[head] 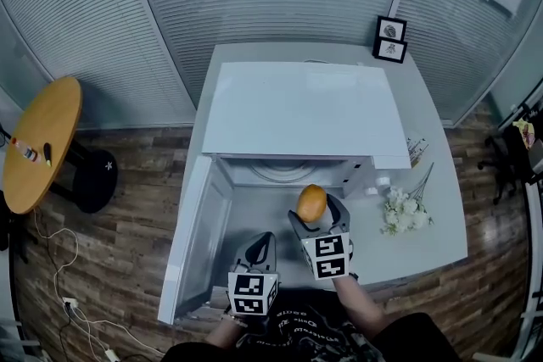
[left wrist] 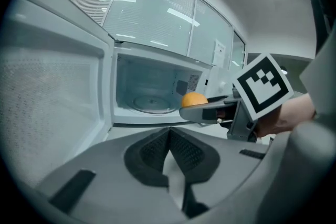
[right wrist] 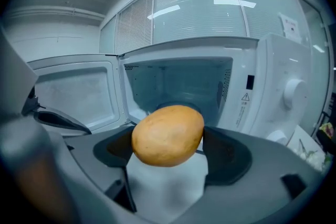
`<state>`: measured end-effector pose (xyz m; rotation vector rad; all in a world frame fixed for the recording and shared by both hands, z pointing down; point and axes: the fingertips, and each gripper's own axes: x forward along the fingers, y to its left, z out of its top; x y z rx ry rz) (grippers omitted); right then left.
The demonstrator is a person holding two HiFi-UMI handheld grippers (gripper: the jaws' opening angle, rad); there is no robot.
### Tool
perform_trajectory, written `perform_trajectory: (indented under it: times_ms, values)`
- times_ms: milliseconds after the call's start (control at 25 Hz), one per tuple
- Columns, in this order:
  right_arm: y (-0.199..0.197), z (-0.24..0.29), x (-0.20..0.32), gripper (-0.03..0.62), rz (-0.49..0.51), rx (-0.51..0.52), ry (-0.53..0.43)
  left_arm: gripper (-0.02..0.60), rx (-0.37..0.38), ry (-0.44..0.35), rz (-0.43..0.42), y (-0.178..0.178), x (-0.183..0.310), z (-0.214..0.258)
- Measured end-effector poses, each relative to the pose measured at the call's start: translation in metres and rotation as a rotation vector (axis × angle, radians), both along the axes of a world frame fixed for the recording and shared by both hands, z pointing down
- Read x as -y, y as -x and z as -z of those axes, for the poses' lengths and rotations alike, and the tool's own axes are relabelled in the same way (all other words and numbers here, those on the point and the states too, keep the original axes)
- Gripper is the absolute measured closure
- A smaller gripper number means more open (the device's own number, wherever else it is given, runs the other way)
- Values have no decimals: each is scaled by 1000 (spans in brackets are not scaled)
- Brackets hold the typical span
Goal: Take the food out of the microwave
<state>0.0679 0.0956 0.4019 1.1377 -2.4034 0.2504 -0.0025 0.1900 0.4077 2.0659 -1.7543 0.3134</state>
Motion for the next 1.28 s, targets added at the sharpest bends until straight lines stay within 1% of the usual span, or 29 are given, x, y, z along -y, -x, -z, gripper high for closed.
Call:
perform_trajectory:
  times_ms: [280, 360, 480, 640, 1040, 1280]
  values:
    - [-14, 4, -17, 197, 5, 26, -14, 574, -5, 1, -21, -11, -2, -2]
    - [-19, 4, -22, 197, 5, 18, -17, 574, -8, -1, -29, -14, -2, -2]
    - [-28, 4, -28, 197, -15, 2, -21, 574, -5, -10, -53, -20, -3, -1]
    - [-34, 8, -38, 197, -16, 17, -26, 574, -1, -4, -88, -29, -3, -2]
    - [-56, -5, -68, 197, -63, 53, 13, 574, -2, 8, -149, -44, -5, -7]
    - [-68, -9, -75, 197, -99, 77, 32, 574, 2, 3, -180, -50, -5, -8]
